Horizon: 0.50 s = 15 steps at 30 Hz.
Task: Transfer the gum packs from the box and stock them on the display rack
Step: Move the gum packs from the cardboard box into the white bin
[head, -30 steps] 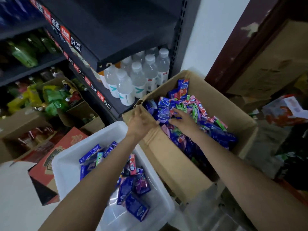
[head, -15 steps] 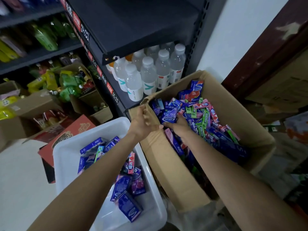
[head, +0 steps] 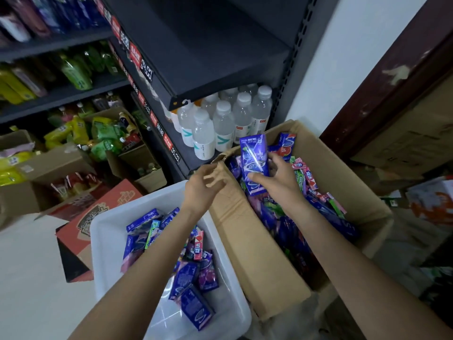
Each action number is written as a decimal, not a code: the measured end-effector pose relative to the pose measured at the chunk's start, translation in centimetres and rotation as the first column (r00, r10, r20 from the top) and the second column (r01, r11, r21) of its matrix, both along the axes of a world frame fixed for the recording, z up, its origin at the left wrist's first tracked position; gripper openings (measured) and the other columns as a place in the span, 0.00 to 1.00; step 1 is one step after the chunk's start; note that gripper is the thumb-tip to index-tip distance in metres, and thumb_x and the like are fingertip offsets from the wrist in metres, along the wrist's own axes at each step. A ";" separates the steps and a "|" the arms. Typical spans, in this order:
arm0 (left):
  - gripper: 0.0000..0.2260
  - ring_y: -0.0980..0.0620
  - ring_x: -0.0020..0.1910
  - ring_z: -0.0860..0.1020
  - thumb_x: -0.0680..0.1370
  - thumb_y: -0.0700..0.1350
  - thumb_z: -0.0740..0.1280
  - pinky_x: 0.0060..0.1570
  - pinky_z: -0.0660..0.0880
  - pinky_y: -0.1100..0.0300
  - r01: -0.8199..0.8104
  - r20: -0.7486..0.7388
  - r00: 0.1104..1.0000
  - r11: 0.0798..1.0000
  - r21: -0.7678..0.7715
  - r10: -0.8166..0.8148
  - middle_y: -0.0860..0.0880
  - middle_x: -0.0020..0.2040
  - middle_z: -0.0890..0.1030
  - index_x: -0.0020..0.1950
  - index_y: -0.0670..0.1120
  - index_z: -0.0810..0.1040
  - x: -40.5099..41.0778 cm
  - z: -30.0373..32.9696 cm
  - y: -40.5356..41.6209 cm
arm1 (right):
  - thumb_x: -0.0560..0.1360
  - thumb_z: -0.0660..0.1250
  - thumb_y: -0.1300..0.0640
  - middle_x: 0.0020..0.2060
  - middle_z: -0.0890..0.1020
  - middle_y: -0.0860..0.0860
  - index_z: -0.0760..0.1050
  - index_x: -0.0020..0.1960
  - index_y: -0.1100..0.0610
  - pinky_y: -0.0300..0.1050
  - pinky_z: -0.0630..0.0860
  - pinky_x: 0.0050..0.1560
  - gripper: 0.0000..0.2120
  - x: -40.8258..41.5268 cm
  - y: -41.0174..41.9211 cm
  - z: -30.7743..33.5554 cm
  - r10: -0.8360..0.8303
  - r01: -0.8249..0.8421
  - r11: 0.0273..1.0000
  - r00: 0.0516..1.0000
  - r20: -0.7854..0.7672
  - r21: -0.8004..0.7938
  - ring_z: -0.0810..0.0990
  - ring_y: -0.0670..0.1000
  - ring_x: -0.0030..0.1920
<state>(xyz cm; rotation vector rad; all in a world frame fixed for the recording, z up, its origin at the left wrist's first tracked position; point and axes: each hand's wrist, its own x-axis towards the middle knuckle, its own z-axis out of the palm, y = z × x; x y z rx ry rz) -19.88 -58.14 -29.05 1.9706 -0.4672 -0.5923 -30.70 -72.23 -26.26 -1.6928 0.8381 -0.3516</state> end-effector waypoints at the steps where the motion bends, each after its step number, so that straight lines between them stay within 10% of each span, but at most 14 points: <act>1: 0.10 0.56 0.48 0.79 0.75 0.41 0.69 0.49 0.73 0.64 -0.011 -0.001 1.000 0.999 -0.041 0.011 0.49 0.52 0.81 0.56 0.48 0.77 0.1 0.5 1.1 | 0.68 0.73 0.63 0.51 0.80 0.49 0.71 0.57 0.51 0.43 0.77 0.53 0.21 0.1 1.1 0.9 0.009 -0.009 1.000 1.000 0.028 -0.011 0.79 0.47 0.51; 7: 0.09 0.51 0.46 0.82 0.80 0.46 0.63 0.43 0.77 0.59 -0.060 -0.281 0.960 0.967 -0.249 -0.013 0.49 0.49 0.82 0.60 0.50 0.74 0.4 1.9 10.3 | 0.69 0.72 0.64 0.51 0.80 0.51 0.73 0.54 0.50 0.40 0.75 0.51 0.18 1.3 11.0 1.8 0.210 -0.212 0.972 0.977 0.030 0.102 0.79 0.46 0.49; 15: 0.12 0.52 0.43 0.80 0.76 0.41 0.68 0.38 0.81 0.58 -0.037 -0.484 0.875 0.999 -0.032 0.017 0.43 0.52 0.78 0.59 0.44 0.73 2.6 -3.5 20.8 | 0.78 0.63 0.62 0.52 0.79 0.53 0.71 0.56 0.55 0.46 0.79 0.48 0.08 3.0 22.1 -5.4 0.184 -0.144 0.868 0.982 -0.038 0.476 0.80 0.49 0.46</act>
